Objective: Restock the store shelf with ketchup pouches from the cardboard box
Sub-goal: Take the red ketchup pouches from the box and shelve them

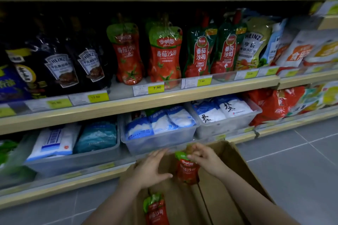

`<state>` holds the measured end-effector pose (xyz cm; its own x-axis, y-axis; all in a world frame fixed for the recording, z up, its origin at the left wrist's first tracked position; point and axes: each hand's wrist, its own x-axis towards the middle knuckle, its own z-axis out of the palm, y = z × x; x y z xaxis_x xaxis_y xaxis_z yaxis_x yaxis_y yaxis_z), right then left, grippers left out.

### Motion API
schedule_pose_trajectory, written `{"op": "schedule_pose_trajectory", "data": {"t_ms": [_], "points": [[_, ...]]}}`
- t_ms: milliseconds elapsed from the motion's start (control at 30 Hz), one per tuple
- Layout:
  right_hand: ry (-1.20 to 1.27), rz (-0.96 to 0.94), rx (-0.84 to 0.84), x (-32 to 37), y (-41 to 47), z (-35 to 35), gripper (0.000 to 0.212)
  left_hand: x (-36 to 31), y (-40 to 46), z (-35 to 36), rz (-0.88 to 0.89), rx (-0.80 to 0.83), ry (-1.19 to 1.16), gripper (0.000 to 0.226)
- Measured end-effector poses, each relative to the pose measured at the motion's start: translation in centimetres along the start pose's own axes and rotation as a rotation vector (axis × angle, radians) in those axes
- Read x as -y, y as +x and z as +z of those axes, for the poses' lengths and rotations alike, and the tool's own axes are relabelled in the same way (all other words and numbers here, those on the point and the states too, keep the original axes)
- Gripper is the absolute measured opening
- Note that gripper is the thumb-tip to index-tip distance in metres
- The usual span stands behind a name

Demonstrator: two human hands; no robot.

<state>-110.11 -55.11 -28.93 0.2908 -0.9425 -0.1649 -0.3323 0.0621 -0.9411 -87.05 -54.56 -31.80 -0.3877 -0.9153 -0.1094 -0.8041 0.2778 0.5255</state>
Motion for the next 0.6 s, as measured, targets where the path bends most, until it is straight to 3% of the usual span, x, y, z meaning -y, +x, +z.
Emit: {"op": "schedule_pose_trajectory", "data": {"t_ms": [100,300,467,600], "points": [[0.052,-0.058,0.035,4.0,0.2,-0.7,0.009,-1.3,-0.2,-2.0,-0.038,-0.025,-0.142,0.088],[0.071,-0.172,0.057,11.7,0.6,0.1,0.014,-3.8,-1.1,-4.8,-0.038,0.023,-0.398,0.056],[0.082,-0.248,0.015,14.4,0.3,0.8,0.007,-3.5,-2.5,-7.1,-0.069,-0.117,-0.553,0.043],[0.103,-0.228,-0.009,15.1,0.1,1.5,0.020,-3.4,-3.3,-9.2,-0.077,-0.163,-0.590,0.046]]}}
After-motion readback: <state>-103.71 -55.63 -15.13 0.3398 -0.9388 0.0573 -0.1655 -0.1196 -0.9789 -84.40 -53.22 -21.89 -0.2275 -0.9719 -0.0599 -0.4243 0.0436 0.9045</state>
